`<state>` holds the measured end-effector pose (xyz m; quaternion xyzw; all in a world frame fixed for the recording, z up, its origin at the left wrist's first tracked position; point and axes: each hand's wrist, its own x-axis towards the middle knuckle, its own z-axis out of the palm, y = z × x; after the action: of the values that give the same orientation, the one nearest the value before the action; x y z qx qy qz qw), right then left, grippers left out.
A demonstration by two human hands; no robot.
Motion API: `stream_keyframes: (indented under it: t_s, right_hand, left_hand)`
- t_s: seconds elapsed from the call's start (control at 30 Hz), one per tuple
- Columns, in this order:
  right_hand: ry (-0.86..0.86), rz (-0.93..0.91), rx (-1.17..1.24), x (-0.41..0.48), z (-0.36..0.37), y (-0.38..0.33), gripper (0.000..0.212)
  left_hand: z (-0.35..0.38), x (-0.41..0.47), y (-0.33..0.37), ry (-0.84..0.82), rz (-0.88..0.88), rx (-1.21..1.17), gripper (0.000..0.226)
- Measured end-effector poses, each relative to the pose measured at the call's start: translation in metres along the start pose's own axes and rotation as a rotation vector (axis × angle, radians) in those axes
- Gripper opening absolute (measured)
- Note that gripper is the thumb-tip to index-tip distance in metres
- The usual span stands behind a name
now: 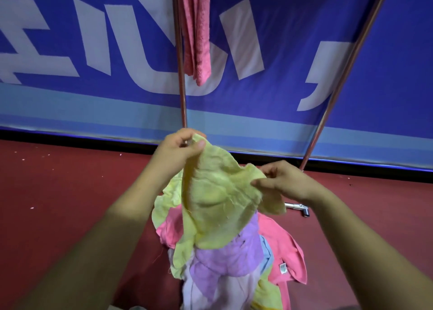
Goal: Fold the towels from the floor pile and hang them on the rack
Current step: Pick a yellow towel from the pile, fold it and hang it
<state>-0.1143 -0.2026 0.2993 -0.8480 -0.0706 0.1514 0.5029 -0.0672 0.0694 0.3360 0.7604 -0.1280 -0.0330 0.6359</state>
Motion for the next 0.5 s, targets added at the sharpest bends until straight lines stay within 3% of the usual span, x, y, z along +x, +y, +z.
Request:
stream_keyframes:
  t_s: [0.1,0.17,0.2,0.3,0.4,0.5]
  right_hand:
    - [-0.009,-0.141,0.088,-0.005,0.008,-0.028,0.022]
    - [-0.056,-0.207,0.105,-0.007,0.016,-0.041,0.019]
    - [-0.063,-0.215,0.13,-0.008,0.019,-0.044,0.016]
    - [-0.037,-0.192,0.187,-0.008,0.02,-0.044,0.01]
    - [0.003,-0.142,0.101,-0.005,0.015,-0.032,0.018]
    - [-0.007,-0.075,-0.052,-0.001,0.009,-0.017,0.019]
  left_hand:
    - [0.007,-0.008,0.0,-0.443,0.031,0.104,0.014]
    - [0.014,-0.01,-0.007,-0.589,0.062,0.159,0.007]
    - [0.016,-0.011,-0.008,-0.602,0.049,0.152,0.008]
    - [0.015,-0.012,-0.008,-0.572,-0.018,0.1,0.038]
    - [0.009,-0.01,-0.005,-0.457,-0.008,0.144,0.016]
    - [0.004,-0.006,-0.004,-0.277,-0.003,0.13,0.013]
